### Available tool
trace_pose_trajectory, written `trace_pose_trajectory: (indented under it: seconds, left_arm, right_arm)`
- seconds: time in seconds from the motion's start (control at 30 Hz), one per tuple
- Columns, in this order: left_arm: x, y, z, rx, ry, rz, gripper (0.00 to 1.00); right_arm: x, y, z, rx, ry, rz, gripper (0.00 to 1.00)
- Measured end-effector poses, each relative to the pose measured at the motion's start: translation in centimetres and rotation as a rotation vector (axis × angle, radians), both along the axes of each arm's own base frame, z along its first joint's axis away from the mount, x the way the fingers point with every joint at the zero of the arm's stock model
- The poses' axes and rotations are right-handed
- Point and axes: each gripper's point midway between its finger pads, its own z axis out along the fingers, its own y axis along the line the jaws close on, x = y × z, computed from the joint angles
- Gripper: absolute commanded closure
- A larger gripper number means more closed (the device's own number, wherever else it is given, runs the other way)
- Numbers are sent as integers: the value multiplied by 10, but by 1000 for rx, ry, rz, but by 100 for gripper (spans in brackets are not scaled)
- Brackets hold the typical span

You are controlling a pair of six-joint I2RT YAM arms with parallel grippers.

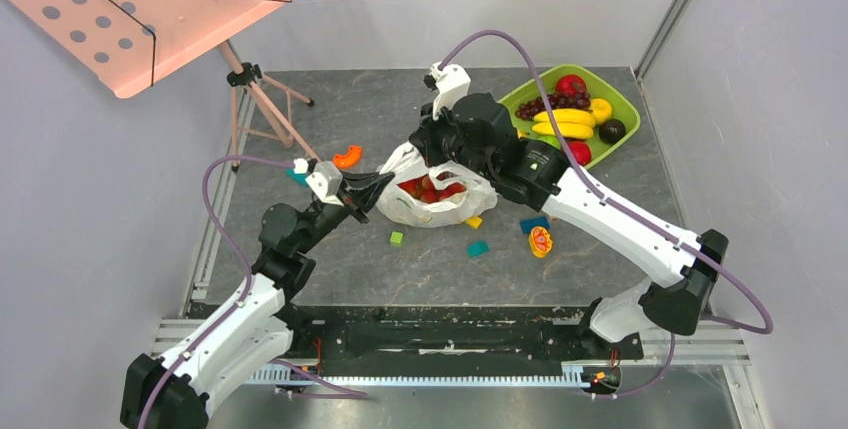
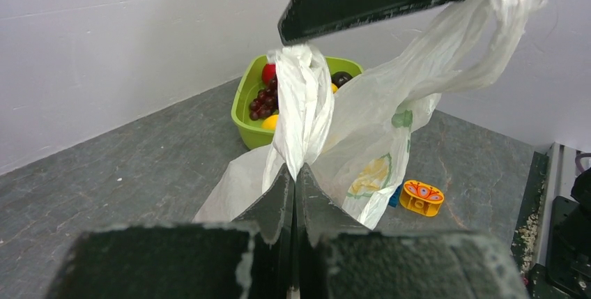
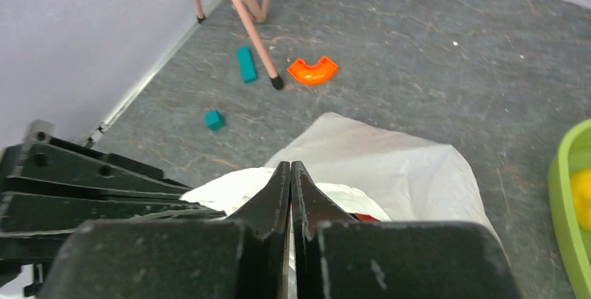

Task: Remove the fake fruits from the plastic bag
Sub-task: Adjust the plastic bag at the center of the board.

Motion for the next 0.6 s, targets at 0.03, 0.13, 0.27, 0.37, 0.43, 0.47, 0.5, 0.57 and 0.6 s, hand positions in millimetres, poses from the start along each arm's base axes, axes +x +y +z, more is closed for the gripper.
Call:
trace_pose_trajectory:
  seconds: [0.03,0.13,0.27,0.37,0.43,0.47,0.5,0.57,0.6]
  left_arm:
    - [0,0,0,-1,1,0,98]
    - [0,0,-1,-1,5,-1,98]
    - [2,-1,-3,2,12,-1,98]
    - [2,-1,-3,2,11,-1,98]
    - [2,-1,-3,2,11,0,98]
    - [2,-1,-3,2,11,0,98]
    - [2,-1,-3,2,11,0,98]
    - [2,-1,-3,2,12,0,98]
    - [2,-1,-3,2,12,0,98]
  right_arm:
    - [1,-4,-6,-13,9,-18,100]
    - [3,-8,-23,-49,33,-39,100]
    - [-2,-15,-59,-120,88,-42,100]
    - [-7,-22,-80,-167,123,-42,100]
    - [-10,-26,-88,-185,133,-46,100]
    - [-11,-29,-92,-192,137,-49,100]
    - [-13,-33,-95,-199,141,-52,100]
    - [-16,-39,-99,-206,143,-60,100]
    - [-17,-41,-102,-211,145,-64,100]
